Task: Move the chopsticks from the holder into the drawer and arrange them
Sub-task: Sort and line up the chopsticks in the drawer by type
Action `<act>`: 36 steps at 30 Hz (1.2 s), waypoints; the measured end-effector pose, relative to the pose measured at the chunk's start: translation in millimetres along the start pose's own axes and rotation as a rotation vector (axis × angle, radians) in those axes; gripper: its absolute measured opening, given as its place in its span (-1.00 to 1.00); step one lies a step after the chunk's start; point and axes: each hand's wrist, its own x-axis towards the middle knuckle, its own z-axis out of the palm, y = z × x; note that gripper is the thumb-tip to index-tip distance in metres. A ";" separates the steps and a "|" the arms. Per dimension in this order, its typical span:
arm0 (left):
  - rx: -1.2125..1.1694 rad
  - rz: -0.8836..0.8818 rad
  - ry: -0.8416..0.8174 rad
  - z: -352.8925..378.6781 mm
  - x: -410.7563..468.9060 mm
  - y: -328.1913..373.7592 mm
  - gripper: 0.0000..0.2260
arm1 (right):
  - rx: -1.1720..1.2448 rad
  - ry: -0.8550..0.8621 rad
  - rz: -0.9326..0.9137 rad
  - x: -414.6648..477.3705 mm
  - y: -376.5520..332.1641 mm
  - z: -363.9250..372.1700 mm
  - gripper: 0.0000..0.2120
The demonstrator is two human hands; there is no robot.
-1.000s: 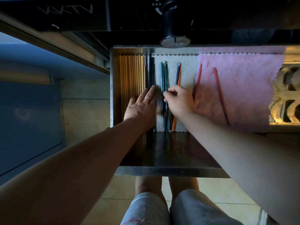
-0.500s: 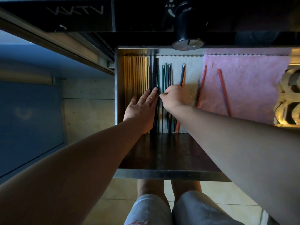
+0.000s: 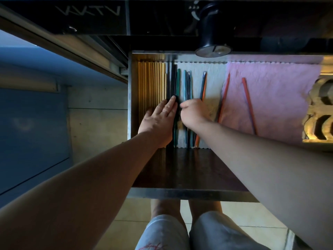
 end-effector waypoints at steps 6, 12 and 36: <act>0.167 0.068 0.089 -7.5 11.4 4.8 -0.25 | 0.046 0.164 -0.054 -0.5 20.0 -15.1 -0.75; 0.194 0.114 0.083 -1.1 2.5 -4.0 -0.23 | 0.029 0.117 -0.068 6.2 32.0 -19.7 -0.71; 0.082 -0.027 0.024 -0.2 12.0 27.1 -0.28 | -0.052 0.172 -0.167 17.0 35.8 -28.9 -0.72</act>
